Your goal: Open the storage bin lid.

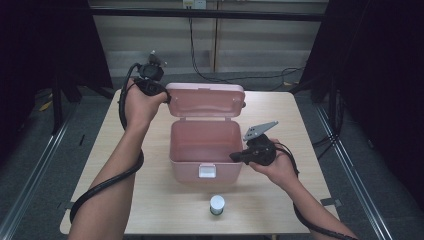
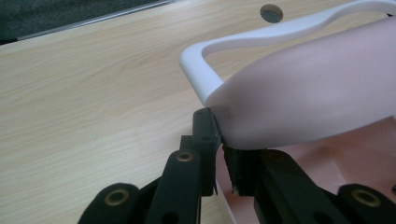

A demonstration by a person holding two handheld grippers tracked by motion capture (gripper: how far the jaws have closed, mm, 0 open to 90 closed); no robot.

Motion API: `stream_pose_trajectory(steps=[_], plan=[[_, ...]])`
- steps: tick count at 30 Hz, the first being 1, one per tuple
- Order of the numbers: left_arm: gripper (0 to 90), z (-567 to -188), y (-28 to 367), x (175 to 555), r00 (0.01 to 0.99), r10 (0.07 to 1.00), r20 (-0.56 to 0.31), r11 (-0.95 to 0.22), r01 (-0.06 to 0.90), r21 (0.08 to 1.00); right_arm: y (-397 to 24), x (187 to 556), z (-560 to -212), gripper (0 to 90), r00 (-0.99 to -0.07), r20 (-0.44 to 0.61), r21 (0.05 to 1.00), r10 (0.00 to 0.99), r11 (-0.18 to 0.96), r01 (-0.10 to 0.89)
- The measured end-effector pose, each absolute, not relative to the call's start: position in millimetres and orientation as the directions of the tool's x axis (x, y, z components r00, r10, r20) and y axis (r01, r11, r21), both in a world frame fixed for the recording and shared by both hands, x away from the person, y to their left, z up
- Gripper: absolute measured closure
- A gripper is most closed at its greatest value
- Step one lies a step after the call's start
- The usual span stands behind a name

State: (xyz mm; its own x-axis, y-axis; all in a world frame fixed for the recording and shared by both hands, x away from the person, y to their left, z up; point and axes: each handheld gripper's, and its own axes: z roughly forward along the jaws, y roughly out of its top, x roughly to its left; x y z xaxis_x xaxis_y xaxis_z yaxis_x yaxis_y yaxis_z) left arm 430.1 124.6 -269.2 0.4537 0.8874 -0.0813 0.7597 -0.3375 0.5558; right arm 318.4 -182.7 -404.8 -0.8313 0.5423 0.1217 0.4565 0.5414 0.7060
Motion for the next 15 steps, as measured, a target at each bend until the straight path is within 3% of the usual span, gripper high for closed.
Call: stream_pose_trajectory(steps=[15], plan=[[84.1, -267.5, 122.6, 438.5, 0.439, 0.895, -0.078, -0.327, 0.766, 0.554, -182.0, 318.6, -404.5, 90.0, -0.837, 0.122, 0.705, 0.534, 0.546, 0.451]])
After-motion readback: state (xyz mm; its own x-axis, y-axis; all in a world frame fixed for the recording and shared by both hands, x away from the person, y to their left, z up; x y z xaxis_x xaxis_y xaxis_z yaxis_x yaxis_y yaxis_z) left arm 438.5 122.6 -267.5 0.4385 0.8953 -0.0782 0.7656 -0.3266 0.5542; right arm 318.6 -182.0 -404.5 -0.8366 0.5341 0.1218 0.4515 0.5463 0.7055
